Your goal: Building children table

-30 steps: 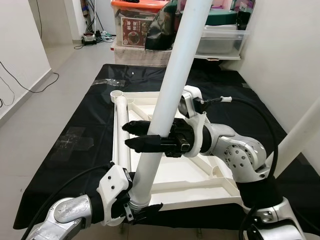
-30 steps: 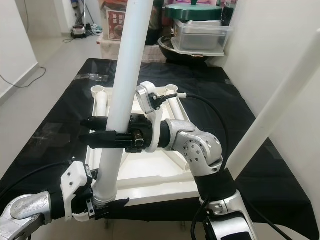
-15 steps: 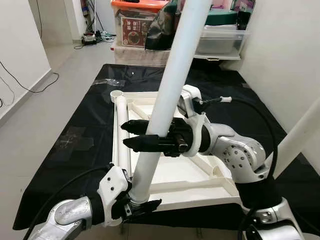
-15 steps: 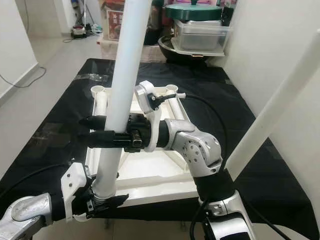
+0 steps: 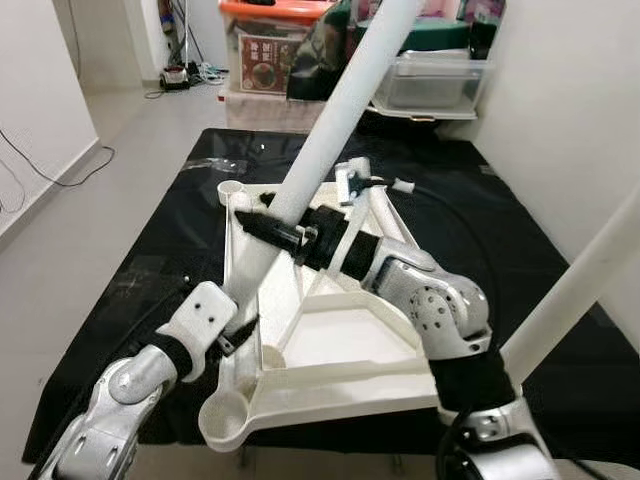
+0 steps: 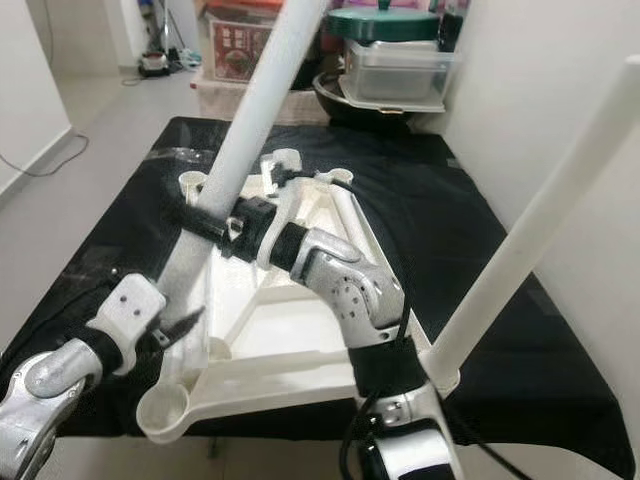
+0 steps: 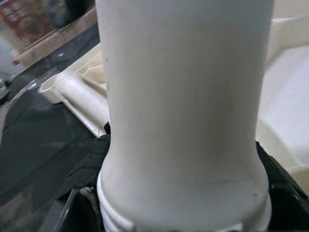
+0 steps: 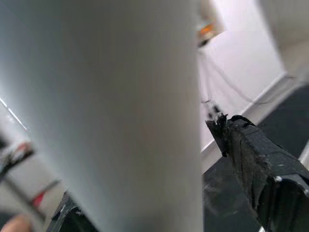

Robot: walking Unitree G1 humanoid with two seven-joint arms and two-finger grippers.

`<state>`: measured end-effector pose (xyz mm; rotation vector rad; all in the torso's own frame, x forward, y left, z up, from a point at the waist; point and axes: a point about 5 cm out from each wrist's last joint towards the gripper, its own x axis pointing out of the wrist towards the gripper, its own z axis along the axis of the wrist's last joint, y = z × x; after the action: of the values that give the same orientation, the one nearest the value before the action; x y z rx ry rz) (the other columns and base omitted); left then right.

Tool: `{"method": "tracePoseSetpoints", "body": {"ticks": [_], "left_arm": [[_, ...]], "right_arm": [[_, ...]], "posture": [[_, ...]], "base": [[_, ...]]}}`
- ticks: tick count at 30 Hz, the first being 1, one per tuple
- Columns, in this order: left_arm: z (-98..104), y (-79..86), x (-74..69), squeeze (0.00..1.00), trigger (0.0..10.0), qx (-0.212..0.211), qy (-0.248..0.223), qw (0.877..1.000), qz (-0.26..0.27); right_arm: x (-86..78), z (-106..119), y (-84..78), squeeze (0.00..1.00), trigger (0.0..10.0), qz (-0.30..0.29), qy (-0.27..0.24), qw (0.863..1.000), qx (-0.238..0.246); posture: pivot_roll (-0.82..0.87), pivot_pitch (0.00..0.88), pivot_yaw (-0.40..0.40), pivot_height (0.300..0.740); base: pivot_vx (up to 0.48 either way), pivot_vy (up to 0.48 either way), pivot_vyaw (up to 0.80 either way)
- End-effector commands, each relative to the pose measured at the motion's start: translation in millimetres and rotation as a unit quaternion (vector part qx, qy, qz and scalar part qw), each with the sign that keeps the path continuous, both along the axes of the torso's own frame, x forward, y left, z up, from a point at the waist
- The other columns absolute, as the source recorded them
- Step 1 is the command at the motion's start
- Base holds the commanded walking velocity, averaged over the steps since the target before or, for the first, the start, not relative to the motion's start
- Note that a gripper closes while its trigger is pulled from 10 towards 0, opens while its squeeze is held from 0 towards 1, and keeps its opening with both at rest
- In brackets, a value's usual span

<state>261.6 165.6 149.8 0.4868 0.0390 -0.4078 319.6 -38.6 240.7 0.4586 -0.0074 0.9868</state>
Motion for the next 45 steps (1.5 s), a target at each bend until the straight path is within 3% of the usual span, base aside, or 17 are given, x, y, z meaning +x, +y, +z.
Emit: {"method": "tracePoseSetpoints", "body": {"ticks": [1,5,7,10,13,18,19,20,25,35,36,40,45], "left_arm": [[1.4,-5.0,5.7,0.00,10.0,-0.005,-0.008,1.000,0.021],[0.7,-16.4,15.4,0.00,10.0,-0.006,-0.015,0.998,0.053],[2.2,-34.8,27.9,0.00,10.0,0.009,-0.034,0.997,0.075],[2.5,-43.9,33.0,0.00,10.0,0.012,-0.040,0.996,0.079],[2.5,-71.5,41.5,0.00,10.0,0.045,-0.056,0.996,0.044],[-4.3,-84.9,39.9,0.00,10.0,0.079,-0.055,0.995,0.009],[-8.0,-86.1,38.0,0.00,10.0,0.089,-0.051,0.995,0.003],[-11.3,-87.0,35.8,0.00,10.0,0.097,-0.048,0.994,-0.004],[-23.9,-86.7,28.6,0.00,10.0,0.103,-0.031,0.994,0.001],[-35.7,-74.5,24.4,0.00,10.0,0.116,-0.021,0.993,0.022],[-34.5,-69.2,25.0,1.00,10.0,0.113,-0.023,0.993,0.028],[-31.4,-57.8,24.9,1.00,10.0,0.096,-0.020,0.995,0.031],[-27.2,-41.7,18.6,1.00,10.0,0.101,-0.019,0.994,0.033]], "right_arm": [[2.1,-10.3,-1.0,0.00,10.0,-0.036,0.038,0.999,0.007],[1.8,-18.6,6.2,0.00,10.0,-0.074,0.084,0.993,0.035],[1.4,-24.8,16.2,0.00,10.0,-0.095,0.139,0.983,0.074],[1.5,-25.7,20.5,0.00,10.0,-0.103,0.160,0.978,0.087],[1.5,-23.2,29.9,0.00,10.0,-0.109,0.187,0.970,0.107],[2.6,-22.6,31.9,0.00,10.0,-0.122,0.204,0.964,0.116],[4.7,-24.1,29.8,0.00,1.7,-0.134,0.211,0.961,0.121],[6.8,-25.7,27.3,0.00,0.0,-0.144,0.219,0.957,0.126],[11.4,-25.0,18.1,0.00,0.0,-0.173,0.229,0.947,0.144],[10.2,-19.5,15.4,0.00,0.0,-0.167,0.222,0.948,0.157],[9.7,-19.1,15.4,0.00,0.0,-0.164,0.219,0.949,0.155],[9.8,-18.7,13.8,0.00,0.0,-0.165,0.211,0.952,0.150],[18.6,-13.5,0.0,0.00,0.0,-0.199,0.162,0.958,0.126]], "posture": [[0.09,0.000,-0.056,0.740],[0.09,0.000,-0.055,0.740],[0.09,0.000,-0.055,0.740],[0.09,0.000,-0.055,0.740],[0.08,0.000,-0.049,0.740],[0.08,0.000,-0.044,0.740],[0.08,0.000,-0.043,0.740],[0.08,0.000,-0.043,0.740],[0.08,0.000,-0.040,0.740],[0.09,0.000,-0.045,0.740],[0.09,0.000,-0.045,0.740],[0.09,0.000,-0.050,0.740],[0.10,0.000,-0.049,0.740]], "base": [[0.000,0.000,0.00],[0.000,0.000,0.00],[0.000,0.000,0.00],[0.000,0.000,0.00],[0.000,0.000,0.00],[0.000,0.000,0.00],[0.000,0.000,0.00],[0.000,0.000,0.00],[0.000,0.000,0.00],[0.000,0.000,0.00],[0.000,0.000,0.00],[0.000,0.000,0.00],[0.000,0.000,0.00]]}}
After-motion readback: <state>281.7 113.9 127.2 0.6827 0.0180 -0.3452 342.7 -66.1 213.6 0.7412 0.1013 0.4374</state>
